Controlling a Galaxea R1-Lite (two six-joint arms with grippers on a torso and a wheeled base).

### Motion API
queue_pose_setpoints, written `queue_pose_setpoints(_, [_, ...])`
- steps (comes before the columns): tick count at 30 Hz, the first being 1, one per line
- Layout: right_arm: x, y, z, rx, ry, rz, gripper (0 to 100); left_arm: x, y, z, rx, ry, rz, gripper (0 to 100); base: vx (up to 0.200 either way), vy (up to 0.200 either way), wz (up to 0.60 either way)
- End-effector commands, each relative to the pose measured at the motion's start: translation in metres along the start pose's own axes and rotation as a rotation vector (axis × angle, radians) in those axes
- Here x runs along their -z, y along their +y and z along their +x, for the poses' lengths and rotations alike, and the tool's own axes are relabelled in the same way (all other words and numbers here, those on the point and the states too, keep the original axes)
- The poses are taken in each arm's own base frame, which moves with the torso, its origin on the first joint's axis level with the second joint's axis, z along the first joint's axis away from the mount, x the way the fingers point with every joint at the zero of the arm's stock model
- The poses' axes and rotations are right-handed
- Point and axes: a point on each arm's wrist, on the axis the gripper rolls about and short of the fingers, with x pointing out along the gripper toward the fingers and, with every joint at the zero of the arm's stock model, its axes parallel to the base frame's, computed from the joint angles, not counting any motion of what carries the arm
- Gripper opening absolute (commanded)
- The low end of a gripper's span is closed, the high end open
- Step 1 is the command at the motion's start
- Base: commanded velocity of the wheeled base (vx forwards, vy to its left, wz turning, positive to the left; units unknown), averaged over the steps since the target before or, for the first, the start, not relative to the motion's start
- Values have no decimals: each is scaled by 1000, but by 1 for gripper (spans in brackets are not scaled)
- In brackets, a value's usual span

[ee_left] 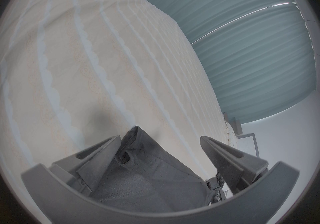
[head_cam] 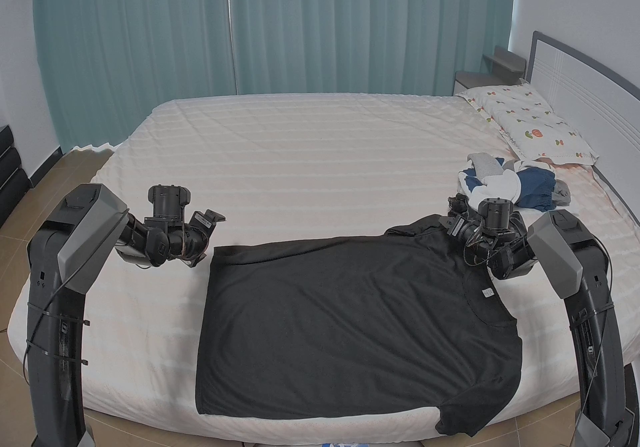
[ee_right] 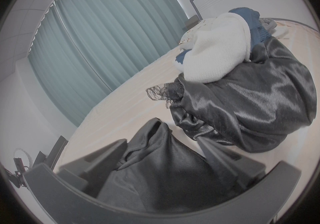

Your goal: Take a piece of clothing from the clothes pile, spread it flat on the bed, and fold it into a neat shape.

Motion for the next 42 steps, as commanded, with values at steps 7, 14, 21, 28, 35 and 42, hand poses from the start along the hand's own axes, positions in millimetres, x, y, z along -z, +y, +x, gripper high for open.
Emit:
queue_pose_setpoints(7, [11,-6,-1,34,23,-6,100,7,-4,24,-24,-36,22,100,0,0,0])
queue_pose_setpoints(14, [11,-7,-1,38,23,-4,100,12,1,31,-39,-33,69,100,0,0,0])
queue_pose_setpoints(21, [11,-6,-1,34,23,-4,100,17,4,34,-47,-22,99,0,0,0,0])
queue_pose_setpoints(28, [8,-4,-1,30,17,-4,100,19,8,38,-66,-34,134,0,0,0,0])
queue_pose_setpoints(35, [-6,3,-5,0,-40,4,100,11,5,46,-94,-167,128,0,0,0,0])
queue_pose_setpoints(42, [-8,0,-5,6,-55,5,100,1,3,45,-78,-213,73,0,0,0,0])
